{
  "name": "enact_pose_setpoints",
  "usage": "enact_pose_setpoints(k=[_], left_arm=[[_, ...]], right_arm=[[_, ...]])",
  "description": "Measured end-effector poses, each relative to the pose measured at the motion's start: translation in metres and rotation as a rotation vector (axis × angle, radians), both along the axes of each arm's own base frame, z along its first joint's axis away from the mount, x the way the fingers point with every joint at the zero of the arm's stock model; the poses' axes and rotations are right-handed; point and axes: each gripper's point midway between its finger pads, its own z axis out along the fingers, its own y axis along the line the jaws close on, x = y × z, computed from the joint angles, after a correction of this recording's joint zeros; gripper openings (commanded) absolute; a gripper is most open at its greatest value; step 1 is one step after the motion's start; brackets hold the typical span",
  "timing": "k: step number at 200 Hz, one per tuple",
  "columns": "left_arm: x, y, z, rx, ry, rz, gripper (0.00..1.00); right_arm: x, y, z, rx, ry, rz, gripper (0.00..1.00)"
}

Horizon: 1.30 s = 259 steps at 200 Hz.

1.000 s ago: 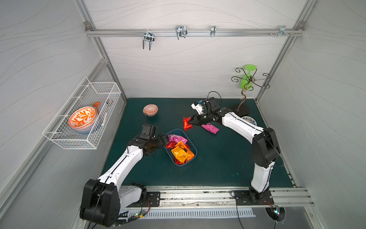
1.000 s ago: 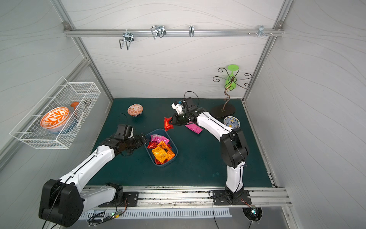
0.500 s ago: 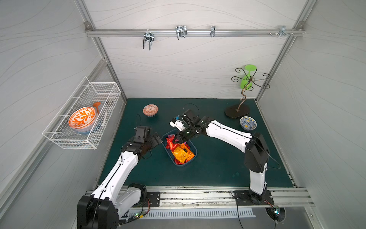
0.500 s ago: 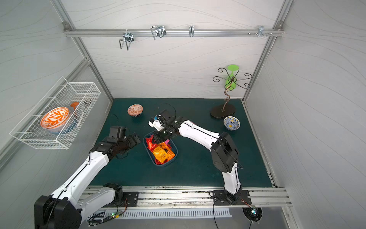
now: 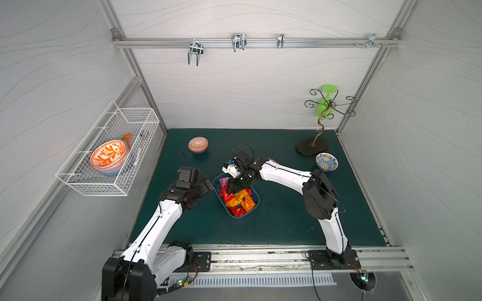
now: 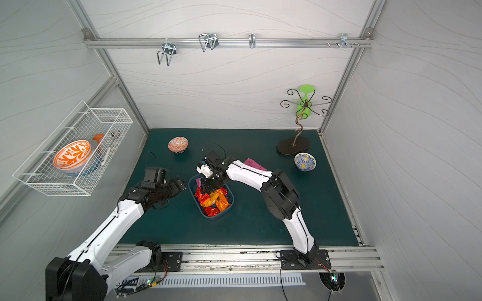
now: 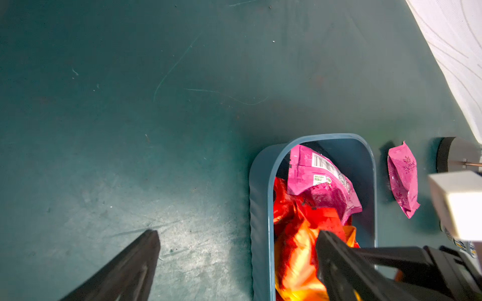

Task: Put the tea bags into the storage box
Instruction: Place the tea bag in the storage box, then pick up the tea bag from the center of the board.

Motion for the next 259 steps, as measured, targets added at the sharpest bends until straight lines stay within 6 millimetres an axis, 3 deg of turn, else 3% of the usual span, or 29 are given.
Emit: enact_pose_setpoints(k=[47, 79, 109, 136, 156, 175, 211, 236, 259], left_arm=[[0.000, -0.003, 0.000, -0.015, 0.002, -0.012, 0.97], [-0.001, -0.007, 0.000, -0.030, 0.005, -0.034, 0.97], [-0.002, -0.014, -0.003, -0.051, 0.020, -0.066, 0.97], [-0.002, -0.021, -0.007, -0.076, 0.040, -0.096, 0.96], [-0.002, -0.029, -0.010, -0.089, 0.058, -0.126, 0.96], [-0.002, -0.034, -0.012, -0.099, 0.071, -0.147, 0.96], [0.001, -0.039, -0.010, -0.107, 0.065, -0.161, 0.96], [0.001, -0.039, -0.010, -0.109, 0.064, -0.162, 0.96], [0.001, -0.040, -0.010, -0.109, 0.063, -0.163, 0.96]], right_arm=[[0.005, -0.002, 0.007, 0.009, -0.004, -0.019, 0.56], [0.012, -0.013, 0.043, 0.086, -0.008, -0.066, 0.58], [0.044, -0.051, 0.090, 0.188, -0.043, -0.199, 0.60], [0.082, -0.105, 0.106, 0.224, -0.078, -0.361, 0.61], [0.107, -0.149, 0.096, 0.207, -0.076, -0.478, 0.61], [0.126, -0.195, 0.071, 0.167, -0.041, -0.588, 0.61], [0.138, -0.273, 0.021, 0.113, 0.080, -0.775, 0.64], [0.134, -0.303, -0.003, 0.124, 0.158, -0.863, 0.64], [0.128, -0.310, -0.018, 0.148, 0.213, -0.898, 0.65]])
